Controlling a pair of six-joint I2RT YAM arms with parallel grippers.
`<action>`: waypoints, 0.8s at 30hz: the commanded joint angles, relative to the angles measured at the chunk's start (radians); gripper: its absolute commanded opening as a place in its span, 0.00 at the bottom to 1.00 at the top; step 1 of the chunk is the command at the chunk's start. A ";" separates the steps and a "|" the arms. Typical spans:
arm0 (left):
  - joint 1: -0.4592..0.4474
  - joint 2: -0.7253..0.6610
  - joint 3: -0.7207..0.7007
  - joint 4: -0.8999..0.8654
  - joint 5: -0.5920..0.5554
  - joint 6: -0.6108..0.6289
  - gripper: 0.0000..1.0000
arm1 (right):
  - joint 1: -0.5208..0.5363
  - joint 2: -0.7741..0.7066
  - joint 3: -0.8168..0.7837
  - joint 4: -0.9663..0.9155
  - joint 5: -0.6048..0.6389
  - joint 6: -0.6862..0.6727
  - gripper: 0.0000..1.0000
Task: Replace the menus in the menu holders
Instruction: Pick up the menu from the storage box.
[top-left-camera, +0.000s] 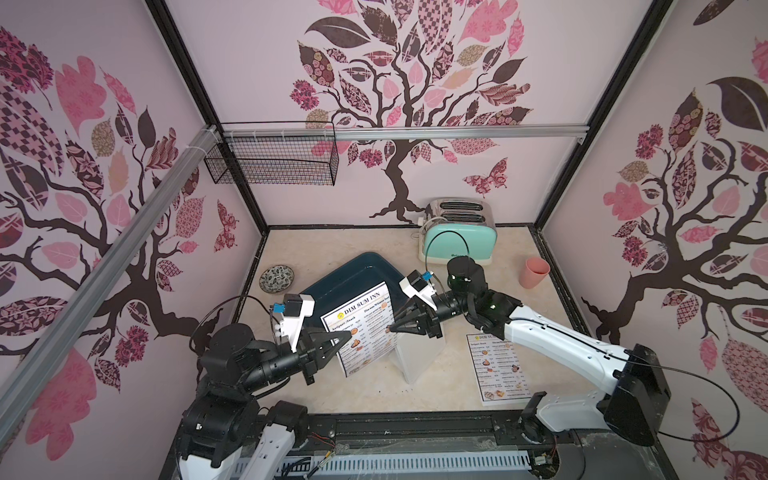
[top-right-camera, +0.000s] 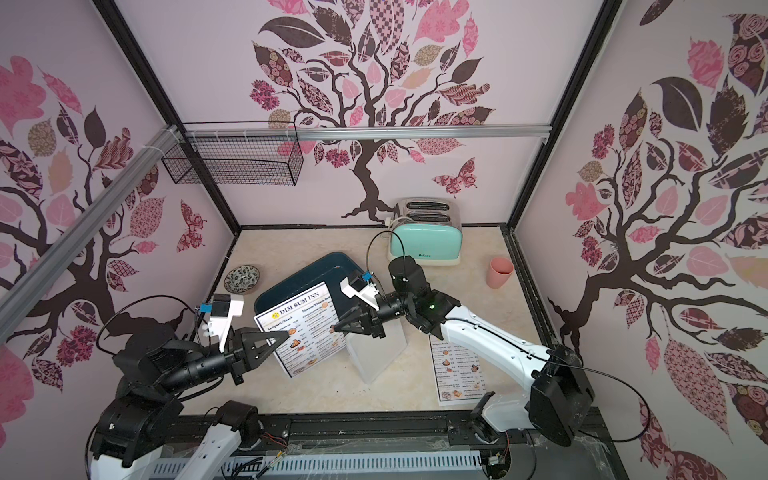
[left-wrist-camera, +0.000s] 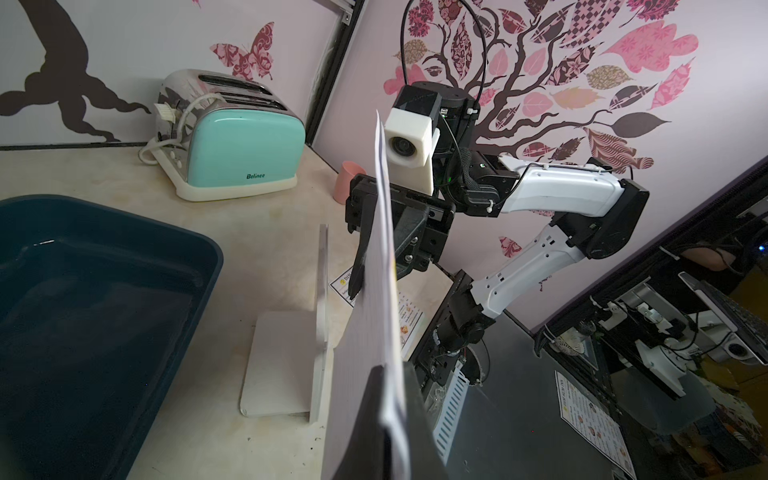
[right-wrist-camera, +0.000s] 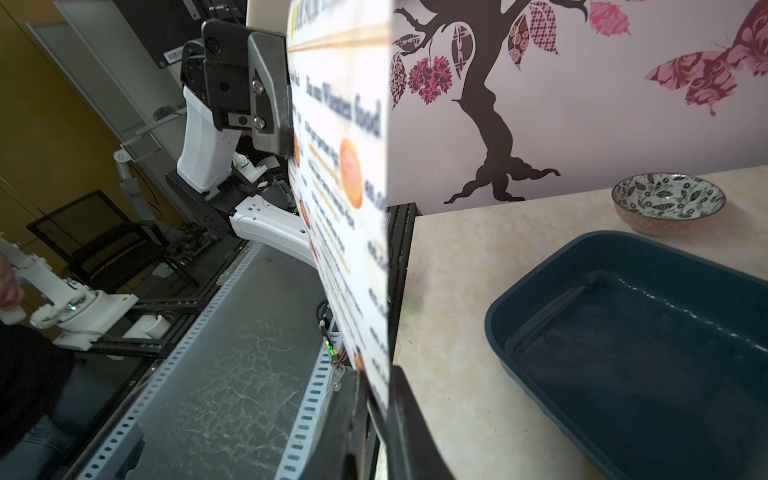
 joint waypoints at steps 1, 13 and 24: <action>0.000 0.001 0.019 -0.015 -0.011 0.033 0.00 | 0.005 0.012 0.064 0.013 -0.020 -0.001 0.10; 0.000 0.013 0.025 -0.033 -0.026 0.061 0.00 | 0.005 0.046 0.090 0.005 -0.033 -0.016 0.05; -0.001 0.022 0.026 -0.026 -0.028 0.068 0.00 | 0.005 0.075 0.122 -0.064 -0.028 -0.078 0.07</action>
